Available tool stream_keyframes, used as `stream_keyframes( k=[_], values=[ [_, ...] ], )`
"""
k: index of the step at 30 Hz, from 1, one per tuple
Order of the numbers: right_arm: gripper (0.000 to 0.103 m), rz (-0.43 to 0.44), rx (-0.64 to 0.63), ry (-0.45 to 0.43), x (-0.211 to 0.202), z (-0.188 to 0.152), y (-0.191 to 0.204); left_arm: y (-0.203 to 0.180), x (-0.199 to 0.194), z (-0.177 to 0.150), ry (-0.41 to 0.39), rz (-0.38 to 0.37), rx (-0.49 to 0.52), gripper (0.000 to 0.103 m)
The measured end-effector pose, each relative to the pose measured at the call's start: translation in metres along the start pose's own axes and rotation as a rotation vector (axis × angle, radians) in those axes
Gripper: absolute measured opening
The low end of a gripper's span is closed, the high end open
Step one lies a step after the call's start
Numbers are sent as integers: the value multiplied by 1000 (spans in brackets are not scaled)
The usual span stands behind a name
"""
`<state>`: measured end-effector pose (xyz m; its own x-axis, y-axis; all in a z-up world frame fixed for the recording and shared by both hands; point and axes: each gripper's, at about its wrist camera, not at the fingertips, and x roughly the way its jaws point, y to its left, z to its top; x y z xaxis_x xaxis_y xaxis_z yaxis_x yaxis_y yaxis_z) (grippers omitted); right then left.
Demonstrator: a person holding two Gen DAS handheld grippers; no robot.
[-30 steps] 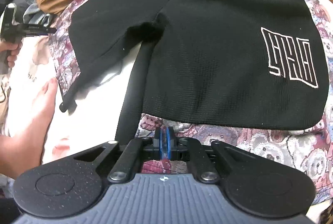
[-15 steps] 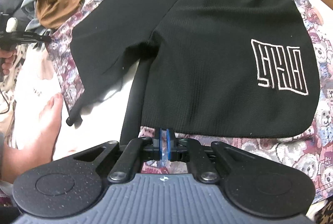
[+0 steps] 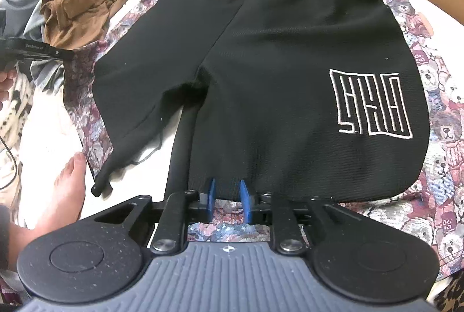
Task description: Fold clothes
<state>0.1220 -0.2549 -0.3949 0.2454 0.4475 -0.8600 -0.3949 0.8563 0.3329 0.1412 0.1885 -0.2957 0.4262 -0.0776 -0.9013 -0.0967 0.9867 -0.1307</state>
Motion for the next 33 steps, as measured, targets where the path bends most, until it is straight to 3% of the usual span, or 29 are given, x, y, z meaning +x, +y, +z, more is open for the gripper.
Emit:
stream_keyframes(
  k=[16,17,18,19,33],
  values=[
    [23,25,-2,-148,-11,27,7,-87,30,17,27,-176,35,7],
    [26,27,-5,-158,-12,29,8,-90,31,18,24,-188,36,7],
    [36,28,-9,-167,-12,31,9,-94,32,20,20,-198,38,7],
    [38,30,-12,-177,-13,33,10,-98,32,21,15,-205,46,7],
    [50,27,-31,-226,0,58,21,-179,41,18,28,-398,186,7]
  ],
)
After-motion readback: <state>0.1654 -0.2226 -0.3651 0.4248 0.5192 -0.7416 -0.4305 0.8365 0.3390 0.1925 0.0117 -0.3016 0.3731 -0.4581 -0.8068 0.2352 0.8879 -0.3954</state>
